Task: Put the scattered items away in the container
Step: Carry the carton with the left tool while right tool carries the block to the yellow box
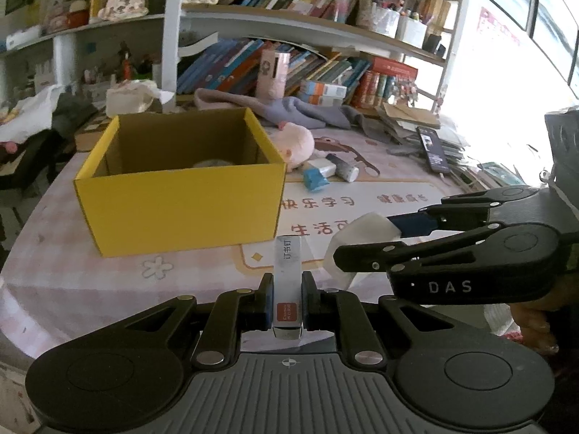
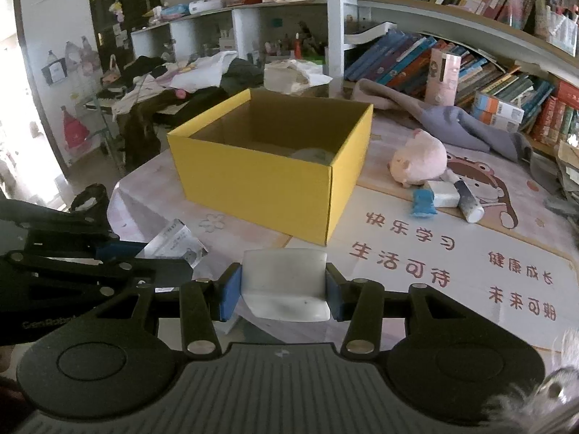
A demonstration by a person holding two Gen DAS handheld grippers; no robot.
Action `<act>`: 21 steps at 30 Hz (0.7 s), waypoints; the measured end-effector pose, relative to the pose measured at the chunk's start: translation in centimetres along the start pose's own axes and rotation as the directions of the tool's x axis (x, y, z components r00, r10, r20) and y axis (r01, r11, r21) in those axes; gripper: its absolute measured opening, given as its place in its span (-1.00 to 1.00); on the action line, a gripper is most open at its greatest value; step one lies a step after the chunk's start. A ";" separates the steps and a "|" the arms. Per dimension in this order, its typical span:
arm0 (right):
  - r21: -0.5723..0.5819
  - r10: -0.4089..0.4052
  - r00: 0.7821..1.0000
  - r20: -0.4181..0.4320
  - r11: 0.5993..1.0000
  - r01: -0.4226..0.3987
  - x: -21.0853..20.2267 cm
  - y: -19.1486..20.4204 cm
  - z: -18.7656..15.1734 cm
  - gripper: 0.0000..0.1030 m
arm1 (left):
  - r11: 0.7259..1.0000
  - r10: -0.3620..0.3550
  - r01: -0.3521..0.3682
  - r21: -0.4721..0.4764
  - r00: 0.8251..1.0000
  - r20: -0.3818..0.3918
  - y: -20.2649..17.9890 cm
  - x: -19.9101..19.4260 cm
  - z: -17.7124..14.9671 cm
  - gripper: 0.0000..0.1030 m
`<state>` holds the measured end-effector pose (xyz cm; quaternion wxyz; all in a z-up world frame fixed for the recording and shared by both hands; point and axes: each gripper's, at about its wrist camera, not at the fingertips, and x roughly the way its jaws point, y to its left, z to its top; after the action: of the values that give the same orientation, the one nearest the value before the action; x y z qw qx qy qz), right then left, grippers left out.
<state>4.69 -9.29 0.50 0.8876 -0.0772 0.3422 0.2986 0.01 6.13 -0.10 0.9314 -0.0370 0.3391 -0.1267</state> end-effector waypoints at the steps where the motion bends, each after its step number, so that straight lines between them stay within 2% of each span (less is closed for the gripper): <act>1: -0.006 0.006 1.000 -0.002 1.000 -0.006 0.1 0.1 0.1 -0.13 | 1.000 0.004 -0.004 -0.005 1.000 0.000 0.1 -0.1 0.0 -0.74; 11: -0.049 0.072 0.997 -0.014 0.996 -0.073 1.8 0.2 1.2 -0.13 | 0.997 0.059 -0.059 -0.050 0.998 -0.007 0.8 0.3 0.1 -0.74; 21: -0.125 0.111 0.991 0.072 0.987 -0.102 3.3 -1.5 4.9 -0.13 | 0.990 0.129 -0.124 -0.074 0.990 0.061 1.9 1.7 3.8 -0.75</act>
<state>10.26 -7.25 1.97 0.8769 -0.1004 0.2918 0.3686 4.16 7.49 1.46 0.9464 -0.0520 0.3142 -0.0543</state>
